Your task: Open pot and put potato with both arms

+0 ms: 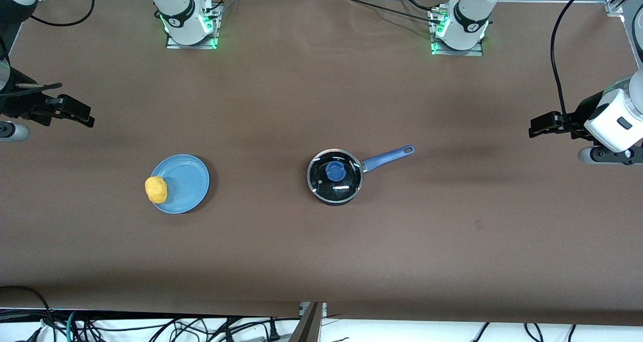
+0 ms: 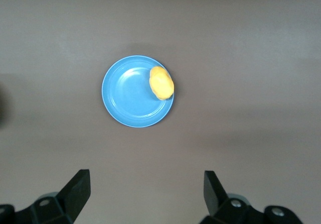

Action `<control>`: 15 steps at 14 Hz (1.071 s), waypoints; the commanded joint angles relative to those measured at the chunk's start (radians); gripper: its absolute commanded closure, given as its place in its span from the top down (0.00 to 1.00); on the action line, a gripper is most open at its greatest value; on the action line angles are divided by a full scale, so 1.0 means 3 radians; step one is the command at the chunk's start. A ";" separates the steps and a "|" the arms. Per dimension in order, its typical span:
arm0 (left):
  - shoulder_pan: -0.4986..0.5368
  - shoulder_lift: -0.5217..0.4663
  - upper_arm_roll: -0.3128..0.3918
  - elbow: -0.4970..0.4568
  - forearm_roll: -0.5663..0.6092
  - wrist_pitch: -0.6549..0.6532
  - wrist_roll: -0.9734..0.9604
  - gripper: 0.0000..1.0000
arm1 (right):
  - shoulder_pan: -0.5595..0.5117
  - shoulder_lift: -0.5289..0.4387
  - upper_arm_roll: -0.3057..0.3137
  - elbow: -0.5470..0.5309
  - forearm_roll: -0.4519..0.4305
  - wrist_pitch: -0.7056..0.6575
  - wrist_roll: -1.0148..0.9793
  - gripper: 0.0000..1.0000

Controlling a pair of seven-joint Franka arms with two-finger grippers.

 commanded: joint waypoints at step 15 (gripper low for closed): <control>-0.0941 0.0726 -0.0449 -0.0008 -0.0310 0.1048 -0.1882 1.00 | 0.0118 0.0024 0.0050 0.0051 -0.0069 0.0108 0.0010 1.00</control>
